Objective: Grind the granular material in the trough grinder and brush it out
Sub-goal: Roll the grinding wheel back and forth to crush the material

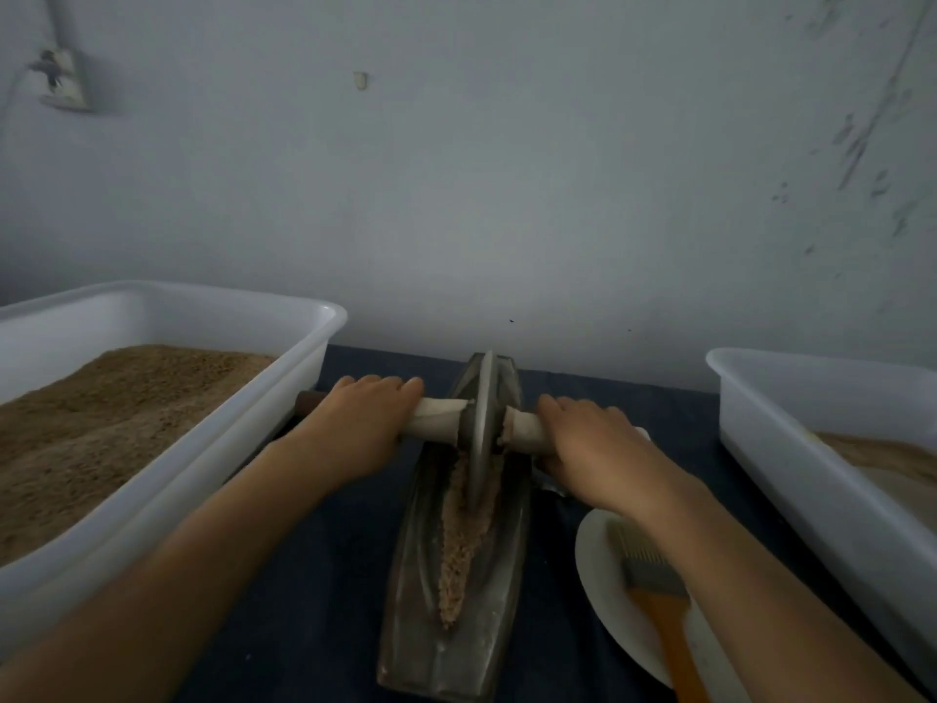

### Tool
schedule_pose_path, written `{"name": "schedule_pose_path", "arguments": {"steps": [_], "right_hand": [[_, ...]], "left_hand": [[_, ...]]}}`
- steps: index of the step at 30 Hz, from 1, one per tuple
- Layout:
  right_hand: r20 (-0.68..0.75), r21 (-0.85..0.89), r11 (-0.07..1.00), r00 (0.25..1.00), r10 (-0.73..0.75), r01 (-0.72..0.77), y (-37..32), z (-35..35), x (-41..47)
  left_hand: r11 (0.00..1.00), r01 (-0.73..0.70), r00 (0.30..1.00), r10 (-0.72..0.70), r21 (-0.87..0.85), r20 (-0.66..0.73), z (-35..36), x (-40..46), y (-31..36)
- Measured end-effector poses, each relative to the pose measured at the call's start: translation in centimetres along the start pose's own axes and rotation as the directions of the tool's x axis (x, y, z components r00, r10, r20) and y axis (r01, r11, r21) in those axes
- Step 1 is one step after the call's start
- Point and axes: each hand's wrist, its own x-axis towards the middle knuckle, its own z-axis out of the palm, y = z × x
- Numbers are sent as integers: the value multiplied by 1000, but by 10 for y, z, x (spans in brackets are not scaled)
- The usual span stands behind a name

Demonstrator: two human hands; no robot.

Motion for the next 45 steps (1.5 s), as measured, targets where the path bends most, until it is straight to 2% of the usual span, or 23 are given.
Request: {"name": "schedule_pose_path", "arguments": {"steps": [3, 6, 9, 13, 15, 17, 19, 21, 24, 27, 29, 33, 38, 41, 45], "right_hand": [[218, 102, 994, 975, -45, 23, -8, -21, -8], [392, 178, 983, 913, -112, 45, -14, -44, -19], [482, 221, 973, 861, -166, 64, -17, -58, -28], [497, 232, 971, 851, -166, 54, -16, -57, -27], [461, 212, 977, 878, -128, 31, -14, -48, -19], [366, 164, 986, 928, -65, 5, -11, -35, -11], [197, 89, 996, 980, -12, -6, -6, -18, -4], [28, 13, 1000, 1000, 9, -9, -2, -4, 1], [-122, -40, 999, 992, 31, -36, 2, 10, 5], [-157, -36, 999, 987, 34, -40, 2, 13, 6], [-113, -45, 999, 994, 13, -18, 1, 9, 5], [80, 21, 1000, 997, -24, 22, -5, -10, -3], [408, 158, 987, 908, -99, 37, -17, -45, -20], [477, 216, 974, 864, -164, 66, -20, -59, -30], [487, 235, 969, 854, -184, 75, -21, -63, -33]], "left_hand": [[997, -35, 967, 52, -75, 249, -19, -9, -3], [982, -36, 876, 119, -183, 467, -39, -20, -5], [974, -58, 810, 175, -221, 559, -52, -28, -6], [971, -36, 805, 168, -236, 569, -50, -26, -7], [976, -20, 831, 136, -216, 539, -43, -21, -5], [985, -6, 882, 87, -172, 463, -34, -15, -4], [995, 9, 943, 24, -98, 332, -22, -9, -3], [999, 29, 990, -26, -19, 139, -7, -4, -1], [996, 69, 993, -63, 56, -96, 8, 2, 5], [997, 66, 986, -59, 41, -154, 11, 4, 5], [998, 51, 994, -49, 23, -98, 8, 2, 3], [1000, 11, 988, -9, -12, 151, -9, -6, 0], [989, -55, 879, 112, -135, 464, -42, -24, -1], [977, -50, 814, 161, -208, 559, -55, -33, -4], [967, -40, 786, 186, -253, 590, -55, -33, -6]]}}
